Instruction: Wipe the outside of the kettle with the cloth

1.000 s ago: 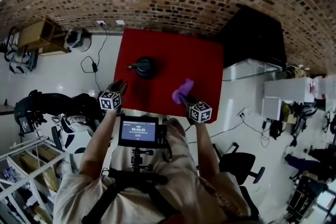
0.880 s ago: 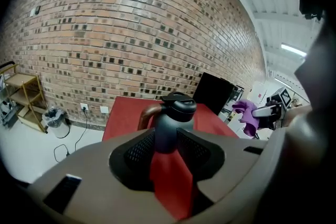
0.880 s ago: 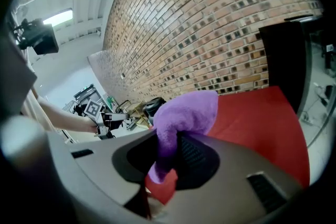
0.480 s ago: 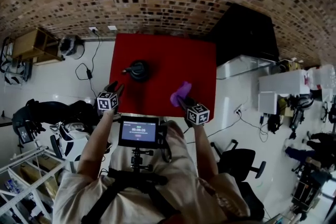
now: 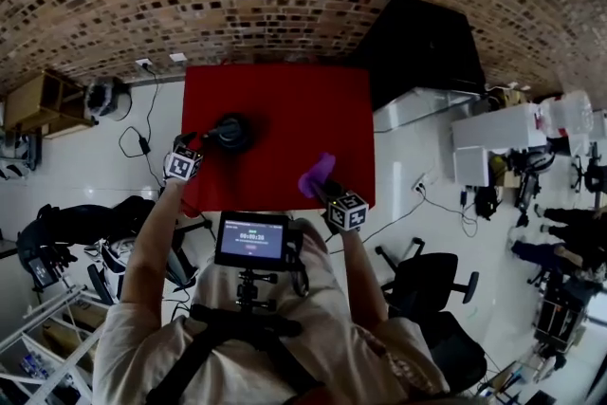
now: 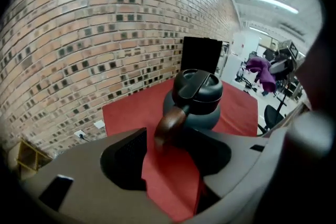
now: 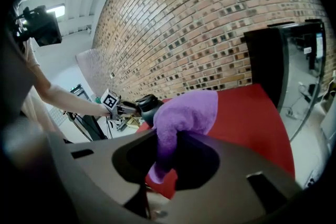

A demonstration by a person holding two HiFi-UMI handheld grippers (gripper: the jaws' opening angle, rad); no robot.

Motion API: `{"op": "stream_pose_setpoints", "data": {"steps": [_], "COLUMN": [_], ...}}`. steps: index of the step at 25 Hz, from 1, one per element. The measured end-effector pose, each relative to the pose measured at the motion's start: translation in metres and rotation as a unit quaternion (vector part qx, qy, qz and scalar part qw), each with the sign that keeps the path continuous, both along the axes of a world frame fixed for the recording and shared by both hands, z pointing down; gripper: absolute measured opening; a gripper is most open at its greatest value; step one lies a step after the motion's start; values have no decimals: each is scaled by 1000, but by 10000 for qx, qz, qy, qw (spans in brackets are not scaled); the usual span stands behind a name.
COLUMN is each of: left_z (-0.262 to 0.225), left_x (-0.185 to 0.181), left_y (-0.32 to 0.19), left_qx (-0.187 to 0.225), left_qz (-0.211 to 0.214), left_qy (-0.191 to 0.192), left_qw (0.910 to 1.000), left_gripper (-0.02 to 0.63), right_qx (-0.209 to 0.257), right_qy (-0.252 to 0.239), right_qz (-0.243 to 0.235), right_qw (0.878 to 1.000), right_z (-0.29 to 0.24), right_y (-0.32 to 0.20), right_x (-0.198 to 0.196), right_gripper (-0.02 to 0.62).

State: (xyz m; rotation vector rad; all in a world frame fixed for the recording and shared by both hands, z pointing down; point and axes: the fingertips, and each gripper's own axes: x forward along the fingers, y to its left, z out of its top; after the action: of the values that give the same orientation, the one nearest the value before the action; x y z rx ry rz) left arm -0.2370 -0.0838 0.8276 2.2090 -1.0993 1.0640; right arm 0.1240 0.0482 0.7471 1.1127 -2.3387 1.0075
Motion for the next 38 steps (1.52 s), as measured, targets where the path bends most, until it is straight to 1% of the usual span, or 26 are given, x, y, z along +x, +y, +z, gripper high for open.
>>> {"op": "stream_pose_setpoints", "data": {"steps": [2,3,6,7,8,10,12,13,14,16,17,18,19,21,22,23,26,27,28,29,30,32,34,35,36,38], "left_z": [8,14,19,19,20,20,18,16,11,-8,-16,-22,-27,-34,-36,-37,-38,-37,-36,-35,-33,-31,-24,-22,-22,-25], "left_x": [3,5,11,9,7,10,17,22,29,45,52,57,61,68,72,77,88,90,90,89,87,86,88,88,88,83], "left_y": [-4,-5,-8,-9,-9,-3,4,6,6,0,-4,-9,-14,-23,-24,-24,-18,-15,-13,-11,-9,-6,-1,0,1,1], "left_qx": [-108,-175,-241,-239,-269,-390,-533,-606,-657,-695,-714,-734,-759,-839,-887,-924,-996,-1051,-1127,-1219,-1316,-1488,-1610,-1638,-1637,-1559], "left_qz": [353,511,818,846,878,1024,1113,1061,941,563,320,50,-234,-729,-872,-921,-835,-881,-999,-1178,-1395,-1826,-2174,-2297,-2397,-2601], "left_qy": [-305,-396,-518,-575,-633,-705,-661,-541,-337,275,636,1017,1401,2040,2235,2341,2432,2497,2608,2764,2955,3391,3876,4081,4243,4468], "left_qw": [9989,9978,9950,9945,9938,9915,9902,9910,9928,9956,9949,9921,9869,9726,9667,9634,9612,9586,9536,9460,9359,9108,8812,8683,8577,8417], "left_gripper": [233,233,230,214,144,140,134,132,132,129,126,126,124,123,123,124,124,124,125,126,124,124,125,126,126,126], "right_qx": [-1,13,4,4,10,12,31,49,48,34,56,93,127,156,150,134,54,1,-61,-106,-127,-161,-216,-232,-242,-259], "right_qy": [-4,-7,16,17,2,-37,-78,-94,-104,-115,-120,-127,-132,-127,-127,-141,-217,-226,-227,-227,-230,-237,-271,-290,-316,-336], "right_qz": [113,164,281,315,353,429,485,498,507,528,540,554,569,604,631,662,745,766,786,804,820,849,868,870,864,834], "right_qw": [9999,9999,9996,9995,9994,9991,9988,9987,9986,9985,9985,9983,9982,9980,9978,9976,9970,9968,9966,9964,9963,9960,9956,9955,9955,9956], "right_z": [1,0,0,-1,-1,-3,-5,-7,-7,-6,-7,-7,-8,-7,-6,-6,-2,0,1,1,1,4,8,9,10,10], "right_y": [1,1,3,3,3,4,4,4,4,5,5,4,4,4,4,5,8,9,11,12,13,15,17,16,16,15], "right_x": [2,2,3,4,5,6,8,8,8,8,9,11,13,18,21,23,28,30,32,34,35,38,39,39,37,33], "right_gripper": [95,95,95,95,95,95,95,95,95,95,95,95,95,95,95,97,95,95,95,95,95,95,95,95,97,95]}}
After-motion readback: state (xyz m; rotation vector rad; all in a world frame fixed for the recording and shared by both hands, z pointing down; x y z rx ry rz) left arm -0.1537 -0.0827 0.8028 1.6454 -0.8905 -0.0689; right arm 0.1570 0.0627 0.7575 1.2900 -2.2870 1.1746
